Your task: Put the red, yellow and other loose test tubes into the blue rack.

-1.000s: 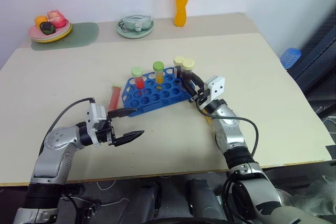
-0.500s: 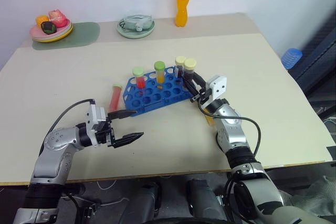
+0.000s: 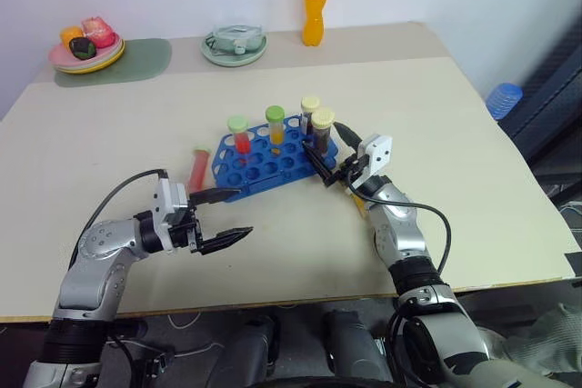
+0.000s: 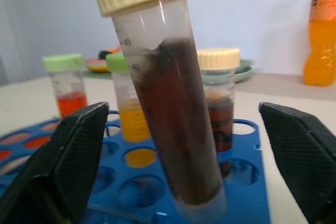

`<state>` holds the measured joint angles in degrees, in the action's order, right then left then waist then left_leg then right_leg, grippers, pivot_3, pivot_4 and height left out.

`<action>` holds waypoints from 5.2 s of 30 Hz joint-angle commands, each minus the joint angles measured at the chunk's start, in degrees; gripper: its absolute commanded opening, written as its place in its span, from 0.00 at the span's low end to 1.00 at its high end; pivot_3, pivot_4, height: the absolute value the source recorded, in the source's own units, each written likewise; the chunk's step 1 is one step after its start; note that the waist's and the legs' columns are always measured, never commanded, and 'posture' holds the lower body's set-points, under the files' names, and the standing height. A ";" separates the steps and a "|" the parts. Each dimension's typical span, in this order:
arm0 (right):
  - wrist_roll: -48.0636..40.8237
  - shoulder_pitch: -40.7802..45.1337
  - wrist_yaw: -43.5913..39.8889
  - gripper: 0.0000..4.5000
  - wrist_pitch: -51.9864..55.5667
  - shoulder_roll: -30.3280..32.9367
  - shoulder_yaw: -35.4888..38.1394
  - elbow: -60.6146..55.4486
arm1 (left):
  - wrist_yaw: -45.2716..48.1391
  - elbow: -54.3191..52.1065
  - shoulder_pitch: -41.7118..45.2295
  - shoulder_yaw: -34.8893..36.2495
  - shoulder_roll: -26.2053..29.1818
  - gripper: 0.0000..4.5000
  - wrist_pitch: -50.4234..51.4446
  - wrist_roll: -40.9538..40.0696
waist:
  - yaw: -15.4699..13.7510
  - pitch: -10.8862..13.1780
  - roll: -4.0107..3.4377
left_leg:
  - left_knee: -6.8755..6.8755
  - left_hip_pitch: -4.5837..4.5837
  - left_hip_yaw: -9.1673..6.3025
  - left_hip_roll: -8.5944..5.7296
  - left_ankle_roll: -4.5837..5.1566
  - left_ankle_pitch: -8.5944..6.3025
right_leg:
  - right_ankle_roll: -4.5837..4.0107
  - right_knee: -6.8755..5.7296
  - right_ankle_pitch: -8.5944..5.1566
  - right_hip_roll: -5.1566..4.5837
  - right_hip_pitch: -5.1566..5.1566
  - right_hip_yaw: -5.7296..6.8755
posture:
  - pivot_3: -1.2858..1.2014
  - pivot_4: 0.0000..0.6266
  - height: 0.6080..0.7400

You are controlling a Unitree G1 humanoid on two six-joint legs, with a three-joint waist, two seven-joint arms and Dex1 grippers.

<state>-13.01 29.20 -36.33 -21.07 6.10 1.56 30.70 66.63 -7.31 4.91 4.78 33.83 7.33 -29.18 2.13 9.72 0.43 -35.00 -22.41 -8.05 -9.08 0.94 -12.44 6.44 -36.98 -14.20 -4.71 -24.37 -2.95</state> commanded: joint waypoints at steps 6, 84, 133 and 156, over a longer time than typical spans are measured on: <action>0.23 0.89 1.30 0.98 0.66 3.73 1.23 -5.92 | -2.34 -4.22 1.19 -0.12 0.46 0.92 3.02 -0.82 | -0.04 0.01 0.00 | 0.00 -0.01 0.00 0.00 0.00 0.00 | 0.00 0.00 0.00 0.00 0.02 0.00 | 0.52 0.24 1.00; -21.66 18.48 20.82 0.26 102.33 37.44 -28.57 -40.25 | 5.53 5.58 4.23 -2.69 -0.08 0.92 -5.04 1.03 | -1.84 0.00 0.04 | -0.58 -1.07 0.03 -0.01 0.37 -0.23 | 0.24 0.78 0.25 -0.22 -0.28 0.26 | 0.52 0.24 1.00; 3.07 1.92 8.36 0.19 10.11 -1.52 -8.33 -14.77 | -2.08 -2.01 2.94 1.11 2.74 0.92 2.14 -1.15 | -1.21 0.03 0.02 | -0.54 -0.95 0.03 0.06 -0.11 0.02 | 0.21 0.62 0.41 0.09 -0.51 0.21 | 0.52 0.24 1.00; 5.96 0.57 8.41 0.19 5.72 -5.43 -9.67 -8.35 | -2.02 -4.35 1.40 2.42 4.18 0.92 3.06 -2.15 | -1.13 0.00 0.01 | -0.36 -0.79 0.03 0.10 -0.20 0.08 | 0.17 0.59 0.42 0.13 -0.50 0.18 | 0.52 0.24 1.00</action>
<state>-7.49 29.66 -27.74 -14.63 1.09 -7.86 21.79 64.55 -9.46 6.79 5.51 37.35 10.79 -30.46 1.00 9.72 0.44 -35.33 -23.14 -8.01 -8.98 0.74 -12.36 6.61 -36.39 -13.78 -4.59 -24.85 -2.78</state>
